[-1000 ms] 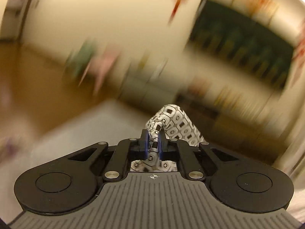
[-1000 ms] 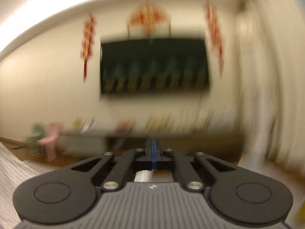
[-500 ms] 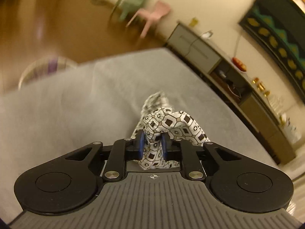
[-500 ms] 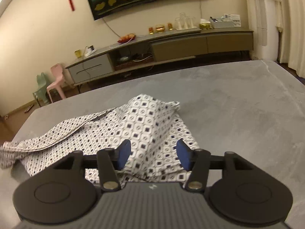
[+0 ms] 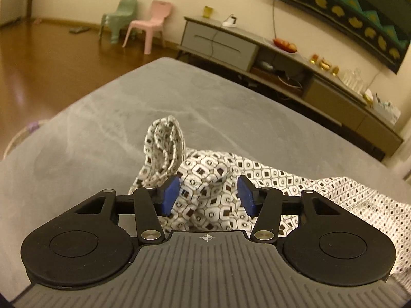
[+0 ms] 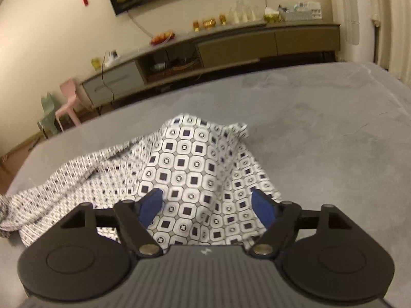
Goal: Fold clothes
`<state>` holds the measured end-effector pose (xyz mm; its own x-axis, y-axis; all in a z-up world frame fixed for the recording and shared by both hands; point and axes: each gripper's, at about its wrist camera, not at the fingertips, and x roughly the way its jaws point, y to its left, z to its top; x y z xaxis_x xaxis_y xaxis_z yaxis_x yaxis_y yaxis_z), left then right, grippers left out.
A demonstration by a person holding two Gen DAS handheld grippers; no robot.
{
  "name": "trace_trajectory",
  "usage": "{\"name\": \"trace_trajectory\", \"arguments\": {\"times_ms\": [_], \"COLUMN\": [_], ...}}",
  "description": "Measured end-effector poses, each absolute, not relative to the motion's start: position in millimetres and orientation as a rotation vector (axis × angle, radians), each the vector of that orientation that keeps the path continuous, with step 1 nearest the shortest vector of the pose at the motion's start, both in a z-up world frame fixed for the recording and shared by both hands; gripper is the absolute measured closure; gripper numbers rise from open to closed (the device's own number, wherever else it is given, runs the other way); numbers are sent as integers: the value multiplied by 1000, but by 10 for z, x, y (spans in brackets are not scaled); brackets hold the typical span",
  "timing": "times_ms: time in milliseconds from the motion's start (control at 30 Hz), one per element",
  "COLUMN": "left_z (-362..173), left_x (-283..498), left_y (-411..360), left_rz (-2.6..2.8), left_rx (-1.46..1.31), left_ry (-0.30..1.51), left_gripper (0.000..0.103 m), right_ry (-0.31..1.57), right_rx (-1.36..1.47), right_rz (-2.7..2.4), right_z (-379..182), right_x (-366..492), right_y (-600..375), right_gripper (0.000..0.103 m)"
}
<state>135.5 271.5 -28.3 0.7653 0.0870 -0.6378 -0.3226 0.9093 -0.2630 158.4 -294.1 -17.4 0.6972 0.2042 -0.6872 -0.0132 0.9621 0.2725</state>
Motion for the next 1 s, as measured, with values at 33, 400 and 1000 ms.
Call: {"name": "trace_trajectory", "arguments": {"times_ms": [33, 400, 1000], "left_z": [-270, -352, -691], "left_x": [1356, 1189, 844], "left_y": [2778, 3650, 4475], "left_rz": [234, 137, 109], "left_rx": [-394, -818, -1058], "left_ry": [658, 640, 583], "left_gripper": [63, 64, 54], "right_ry": [801, 377, 629], "right_rx": [226, -222, -291], "right_rz": [122, 207, 957], "right_z": [-188, 505, 223], "right_x": [1609, 927, 1766], "right_y": [-2893, -1220, 1564], "right_gripper": [82, 45, 102]}}
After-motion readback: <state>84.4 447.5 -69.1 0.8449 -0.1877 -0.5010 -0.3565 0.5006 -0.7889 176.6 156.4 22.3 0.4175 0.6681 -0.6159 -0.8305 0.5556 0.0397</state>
